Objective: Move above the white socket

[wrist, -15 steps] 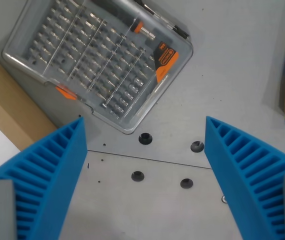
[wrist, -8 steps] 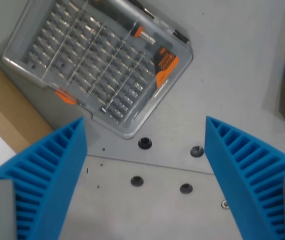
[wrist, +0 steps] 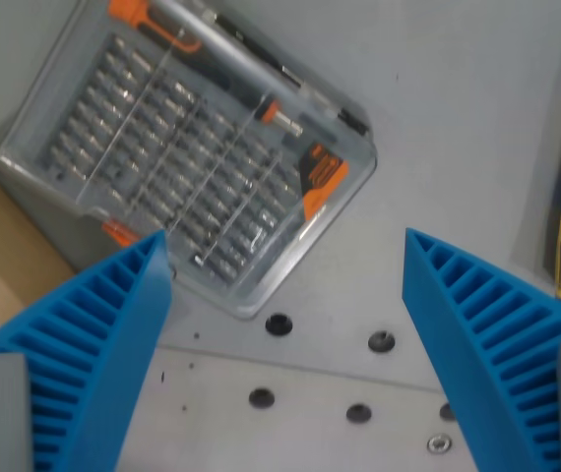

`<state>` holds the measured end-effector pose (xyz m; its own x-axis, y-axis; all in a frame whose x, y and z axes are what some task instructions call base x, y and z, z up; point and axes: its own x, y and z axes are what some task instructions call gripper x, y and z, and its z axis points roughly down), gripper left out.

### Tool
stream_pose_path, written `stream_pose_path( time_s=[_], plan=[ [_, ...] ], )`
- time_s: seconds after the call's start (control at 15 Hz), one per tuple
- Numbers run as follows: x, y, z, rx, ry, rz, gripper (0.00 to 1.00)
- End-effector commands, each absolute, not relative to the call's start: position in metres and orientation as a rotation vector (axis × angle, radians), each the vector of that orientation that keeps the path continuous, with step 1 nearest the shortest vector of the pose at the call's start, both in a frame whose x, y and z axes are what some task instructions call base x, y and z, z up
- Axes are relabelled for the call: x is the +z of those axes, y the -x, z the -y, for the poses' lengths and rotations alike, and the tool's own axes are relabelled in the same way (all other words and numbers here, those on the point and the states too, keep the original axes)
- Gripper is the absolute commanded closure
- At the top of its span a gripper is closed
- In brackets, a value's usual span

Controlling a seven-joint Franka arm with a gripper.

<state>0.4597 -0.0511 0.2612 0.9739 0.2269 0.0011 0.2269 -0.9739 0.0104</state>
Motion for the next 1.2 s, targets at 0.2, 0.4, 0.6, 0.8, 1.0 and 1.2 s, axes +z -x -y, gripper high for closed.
stream_pose_path(
  time_s=[0.2, 0.4, 0.6, 0.8, 1.0, 1.2],
  plan=[
    [0.252, -0.483, 0.048, -0.013, -3.111, -0.487, 0.00],
    [0.246, -0.492, 0.047, -0.001, -3.109, -0.504, 0.00],
    [0.239, -0.504, 0.044, 0.005, -3.103, -0.531, 0.00],
    [0.230, -0.517, 0.042, -0.004, -3.101, -0.555, 0.00],
    [0.222, -0.531, 0.040, -0.005, -3.099, -0.574, 0.00],
    [0.213, -0.544, 0.039, -0.001, -3.095, -0.595, 0.00]
  ],
)
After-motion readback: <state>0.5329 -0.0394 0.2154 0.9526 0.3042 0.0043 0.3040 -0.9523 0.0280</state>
